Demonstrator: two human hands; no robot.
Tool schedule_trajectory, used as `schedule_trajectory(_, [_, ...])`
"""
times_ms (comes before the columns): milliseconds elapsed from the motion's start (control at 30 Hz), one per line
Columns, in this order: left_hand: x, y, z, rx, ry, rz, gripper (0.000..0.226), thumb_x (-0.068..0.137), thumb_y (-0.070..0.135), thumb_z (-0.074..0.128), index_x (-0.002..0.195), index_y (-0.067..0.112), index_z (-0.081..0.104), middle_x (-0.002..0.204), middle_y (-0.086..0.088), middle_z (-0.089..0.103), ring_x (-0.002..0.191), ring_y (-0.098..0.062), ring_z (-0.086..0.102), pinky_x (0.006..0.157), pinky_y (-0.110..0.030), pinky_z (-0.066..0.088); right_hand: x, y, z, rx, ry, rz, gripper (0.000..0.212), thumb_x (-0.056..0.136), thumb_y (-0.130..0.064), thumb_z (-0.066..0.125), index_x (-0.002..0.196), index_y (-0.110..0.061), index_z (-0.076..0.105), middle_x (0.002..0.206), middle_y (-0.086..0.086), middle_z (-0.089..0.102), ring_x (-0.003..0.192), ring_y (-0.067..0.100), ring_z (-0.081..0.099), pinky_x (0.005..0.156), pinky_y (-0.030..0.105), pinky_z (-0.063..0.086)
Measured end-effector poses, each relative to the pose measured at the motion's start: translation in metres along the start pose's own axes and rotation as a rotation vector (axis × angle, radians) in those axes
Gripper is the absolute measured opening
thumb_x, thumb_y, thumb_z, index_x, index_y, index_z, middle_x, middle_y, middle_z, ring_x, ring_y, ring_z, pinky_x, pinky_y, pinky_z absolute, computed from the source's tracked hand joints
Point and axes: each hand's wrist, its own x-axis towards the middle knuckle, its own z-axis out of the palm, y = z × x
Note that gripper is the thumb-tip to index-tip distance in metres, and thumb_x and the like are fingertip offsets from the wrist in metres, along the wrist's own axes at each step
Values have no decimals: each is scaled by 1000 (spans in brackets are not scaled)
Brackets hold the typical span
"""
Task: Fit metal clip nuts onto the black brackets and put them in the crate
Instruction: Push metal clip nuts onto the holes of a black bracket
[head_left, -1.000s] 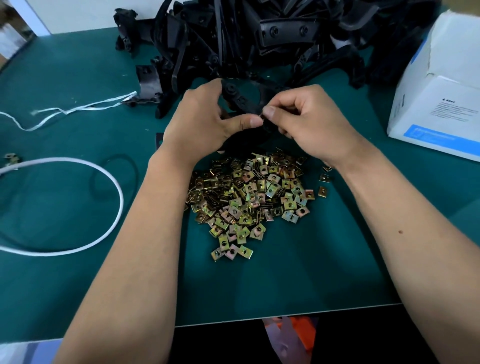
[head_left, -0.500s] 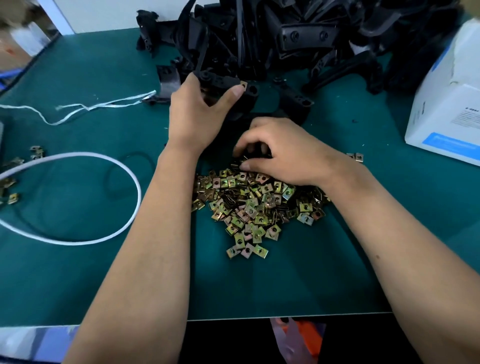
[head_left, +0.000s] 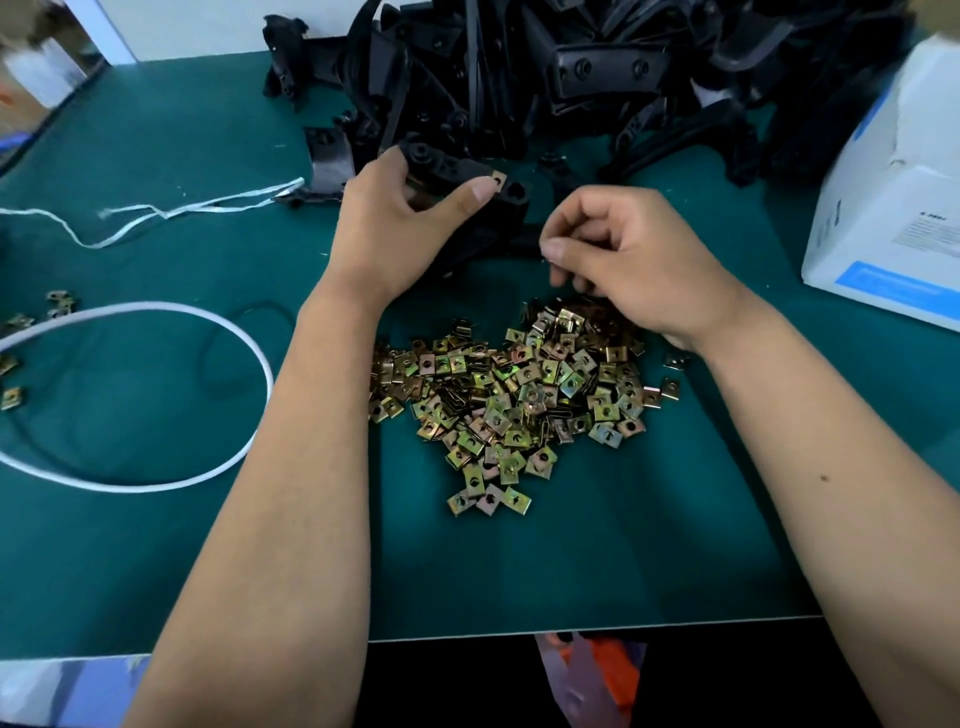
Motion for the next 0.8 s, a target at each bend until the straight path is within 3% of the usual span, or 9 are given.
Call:
schedule_trajectory(100, [-2,3,-1,-92,-138,-11,50,73,68,76,102,28,72,95,13,78,90,-10,74,79,-41,62,8,12,-6,24,152,47,8,99,-11,66,98,-13,74,72,-3,73,62,3,60,59,15,47])
schedule_trajectory(167, [-5,6,0,-109,-221,18,47,73,66,77,102,29,74,96,11,78,91,-15,75,81,-49,62,13,17,-10,73,236,91,11,98,-8,67,102,-12,76,80,3,74,66,6,62,63,20,50])
schedule_trajectory(267, [-8,12,5,-66,-256,61,49,71,70,75,102,33,74,94,19,77,86,-3,72,80,-35,62,15,18,-16,199,283,115,14,94,-2,69,104,-10,76,82,4,76,67,5,65,65,19,52])
schedule_trajectory(367, [-6,10,11,79,-110,94,45,70,73,71,93,34,69,75,30,68,67,7,60,60,-12,47,11,15,-17,369,253,117,13,98,-2,64,103,-5,75,80,5,76,69,9,66,65,20,53])
schedule_trajectory(400, [-5,9,12,131,-53,90,45,71,74,71,92,34,67,74,27,67,66,7,57,56,-12,43,9,13,-16,405,252,125,13,100,-4,63,103,-4,75,79,5,76,69,11,65,64,20,53])
schedule_trajectory(467, [-3,6,13,157,-4,63,55,74,74,70,99,25,69,88,16,71,77,2,60,64,-22,49,7,10,-15,436,266,147,12,100,-9,65,100,-3,75,75,4,74,66,10,63,61,20,52])
schedule_trajectory(567, [-6,10,8,15,-85,98,51,80,63,74,106,19,72,103,11,75,96,-4,68,88,-35,57,6,7,-17,479,264,186,12,99,-15,68,93,-6,76,70,1,72,62,8,61,58,19,50])
schedule_trajectory(700, [-10,20,4,-62,-315,141,42,76,59,78,102,25,75,101,7,77,97,-15,73,90,-48,58,4,4,-17,513,208,217,14,100,-12,66,91,-10,75,69,0,70,62,8,59,56,18,47])
schedule_trajectory(800, [-13,26,7,-115,-432,127,43,74,57,80,104,26,76,102,6,79,98,-18,75,93,-50,59,4,3,-14,458,159,202,19,101,-12,64,86,-14,75,67,-2,67,61,7,57,55,18,43])
